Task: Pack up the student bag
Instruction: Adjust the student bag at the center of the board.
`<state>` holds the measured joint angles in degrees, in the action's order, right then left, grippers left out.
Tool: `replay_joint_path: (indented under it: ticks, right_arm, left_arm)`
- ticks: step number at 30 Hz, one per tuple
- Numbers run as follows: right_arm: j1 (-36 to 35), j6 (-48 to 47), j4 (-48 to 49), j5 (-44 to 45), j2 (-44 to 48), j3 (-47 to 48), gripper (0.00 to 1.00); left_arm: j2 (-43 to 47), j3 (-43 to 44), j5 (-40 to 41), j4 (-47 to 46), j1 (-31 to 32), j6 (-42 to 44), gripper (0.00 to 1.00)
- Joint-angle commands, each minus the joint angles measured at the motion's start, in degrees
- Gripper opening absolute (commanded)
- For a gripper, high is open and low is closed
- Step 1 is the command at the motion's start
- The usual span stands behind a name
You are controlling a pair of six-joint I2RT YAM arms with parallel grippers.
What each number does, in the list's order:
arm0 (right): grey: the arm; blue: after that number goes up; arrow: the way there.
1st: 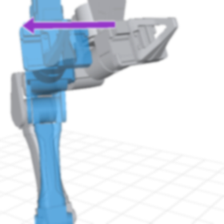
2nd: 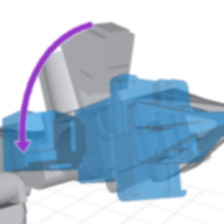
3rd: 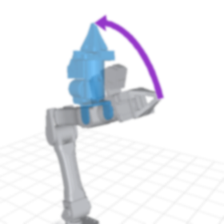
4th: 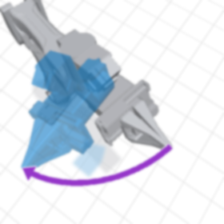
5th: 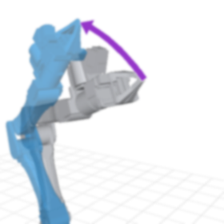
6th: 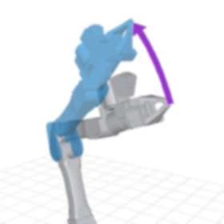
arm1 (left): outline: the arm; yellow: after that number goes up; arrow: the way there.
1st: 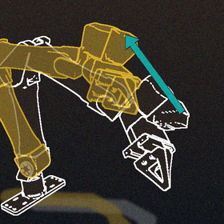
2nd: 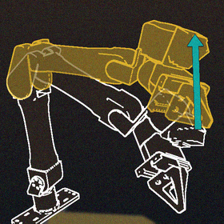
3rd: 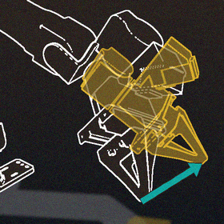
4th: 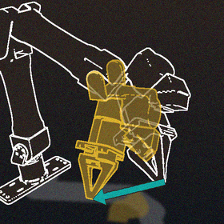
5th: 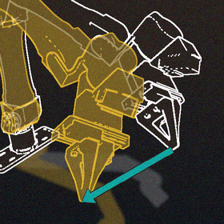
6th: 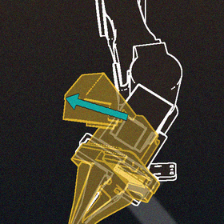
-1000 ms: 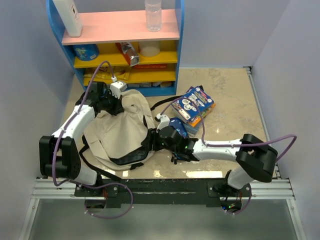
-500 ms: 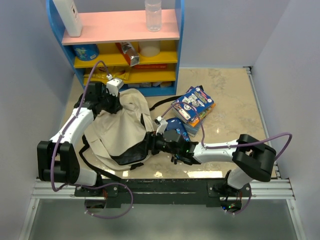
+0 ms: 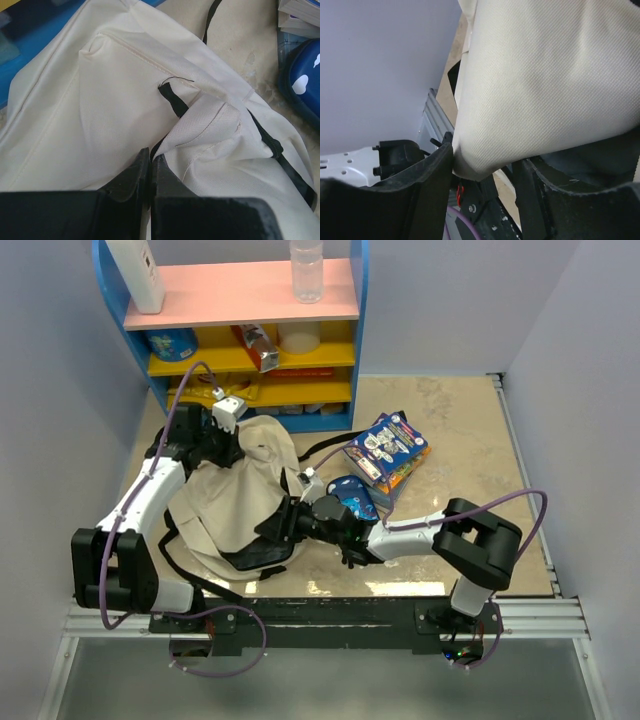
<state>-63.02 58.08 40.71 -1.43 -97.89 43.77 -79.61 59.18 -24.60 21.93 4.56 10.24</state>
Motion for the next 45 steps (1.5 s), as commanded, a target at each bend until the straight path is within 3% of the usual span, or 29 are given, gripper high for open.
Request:
replay_joint_path:
  ticks: [1, 3, 5, 6, 7, 8, 10, 11, 19, 20, 21, 26, 39, 43, 45]
  right_arm:
    - [0.3, 2.5, 0.9, 5.3, 1.1, 3.2, 0.46]
    - [0.3, 3.3, 0.3, 7.0, 1.3, 3.3, 0.37]
    - [0.4, 4.0, -0.2, 8.4, 1.6, 3.0, 0.22]
    - [0.6, 4.0, -0.5, 9.1, 2.1, 3.2, 0.16]
    - [0.9, 3.9, -1.8, 9.3, 2.3, 3.5, 0.06]
    - [1.1, 3.7, -2.6, 9.3, 2.3, 4.6, 0.02]
    - [1.9, 3.2, -5.1, 9.2, 2.1, 6.5, 0.00]
    - [2.2, 2.7, -5.9, 9.0, 2.0, 8.9, 0.00]
    - [3.0, -0.9, -13.9, 8.4, -2.9, 24.2, 0.00]
    - [3.1, -1.0, -14.1, 8.1, -3.4, 25.2, 0.00]
    - [3.3, -1.1, -14.3, 8.0, -3.7, 26.3, 0.00]
    - [3.3, -2.3, -16.2, 7.0, -5.4, 30.9, 0.00]
    - [3.3, -3.5, -18.1, 7.9, -4.5, 32.5, 0.00]
    - [3.1, -3.2, -17.6, 7.4, -3.6, 32.0, 0.00]
    - [3.2, -3.8, -17.9, 8.1, -2.8, 31.5, 0.00]
  left_arm:
    - [3.2, 2.1, -4.0, -0.9, -0.3, 4.7, 0.06]
    - [3.3, 1.4, -5.4, 1.0, -0.3, 6.5, 0.12]
    - [3.4, 1.6, -6.6, 4.6, -0.3, 10.2, 0.22]
    - [3.7, 1.6, -7.3, 6.0, -0.3, 11.5, 0.44]
    - [3.9, 2.1, -7.5, 7.6, -0.3, 14.9, 0.58]
    - [4.2, 3.5, -7.7, 11.4, -0.3, 16.5, 0.65]
    - [6.4, 5.1, -9.2, 15.1, -0.9, 21.1, 0.68]
    - [7.4, 6.7, -9.8, 18.1, -1.0, 22.4, 0.78]
    - [18.3, 9.3, -20.0, 30.5, -1.0, 31.8, 0.83]
    - [19.2, 8.8, -20.2, 31.8, -1.0, 32.4, 0.84]
    - [21.0, 8.0, -20.0, 31.9, -1.0, 32.9, 0.92]
    - [23.3, 0.2, -16.3, 30.6, -1.0, 34.0, 0.99]
    - [24.7, -7.3, -11.2, 24.4, -1.0, 32.0, 1.00]
    - [24.4, -10.6, -8.9, 19.9, -0.9, 31.2, 0.79]
    - [23.2, -11.4, -7.4, 19.5, -0.9, 31.7, 0.59]
